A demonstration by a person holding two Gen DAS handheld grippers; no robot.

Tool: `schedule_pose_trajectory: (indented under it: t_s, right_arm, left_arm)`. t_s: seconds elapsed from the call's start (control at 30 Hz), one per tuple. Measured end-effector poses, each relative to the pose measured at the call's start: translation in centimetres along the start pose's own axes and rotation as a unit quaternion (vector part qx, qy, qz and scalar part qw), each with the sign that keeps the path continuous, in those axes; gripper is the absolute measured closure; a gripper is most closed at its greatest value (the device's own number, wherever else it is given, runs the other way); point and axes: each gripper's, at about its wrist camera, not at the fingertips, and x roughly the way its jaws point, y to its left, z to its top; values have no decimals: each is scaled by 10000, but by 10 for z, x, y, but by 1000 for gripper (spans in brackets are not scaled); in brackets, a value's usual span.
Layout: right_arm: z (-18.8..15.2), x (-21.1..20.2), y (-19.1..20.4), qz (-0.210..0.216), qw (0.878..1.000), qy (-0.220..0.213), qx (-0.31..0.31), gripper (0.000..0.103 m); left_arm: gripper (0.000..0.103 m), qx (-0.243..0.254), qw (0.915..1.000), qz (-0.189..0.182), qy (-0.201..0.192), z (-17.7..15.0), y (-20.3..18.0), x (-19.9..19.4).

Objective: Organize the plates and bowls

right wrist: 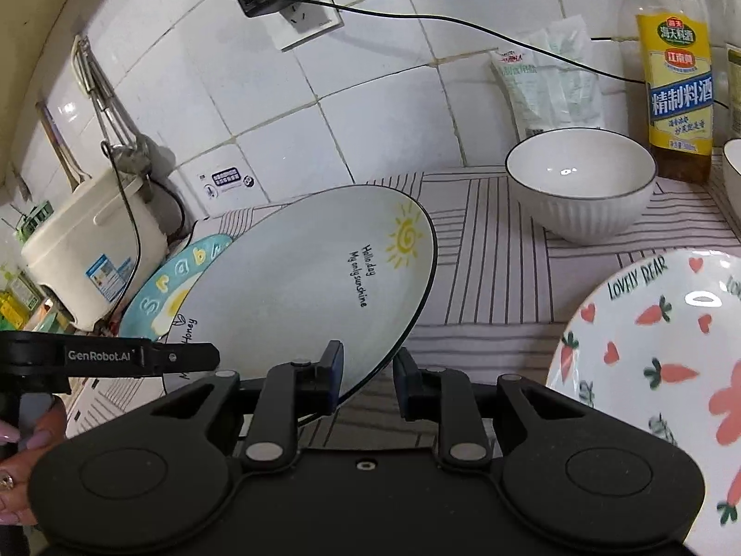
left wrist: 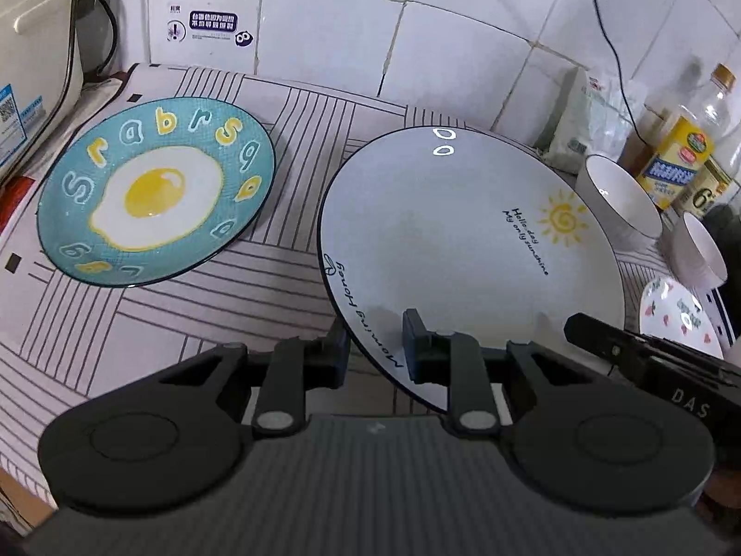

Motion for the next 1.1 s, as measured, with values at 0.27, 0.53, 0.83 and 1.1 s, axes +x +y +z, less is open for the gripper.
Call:
schedule_pose_trajectory:
  t_s: [0.27,0.53,0.83,1.1]
  right_arm:
    - [8,23,-5,-89,10000,-39,-3,75]
    - [20,38,-6,-304,9995,16,50,74]
    - [15,50,-1,-707,9966,415,-73,70]
    - [13,15,19,-782,9941,497,-568,63]
  left_arm:
    - [81,-192,9998,10,0,12,6,26]
    - [81,-240,9995,62,218,19,4,41]
    - [80,-234,9986,287,382,21,0,46]
    - [70,-389,9970,428,509,20,-6,27]
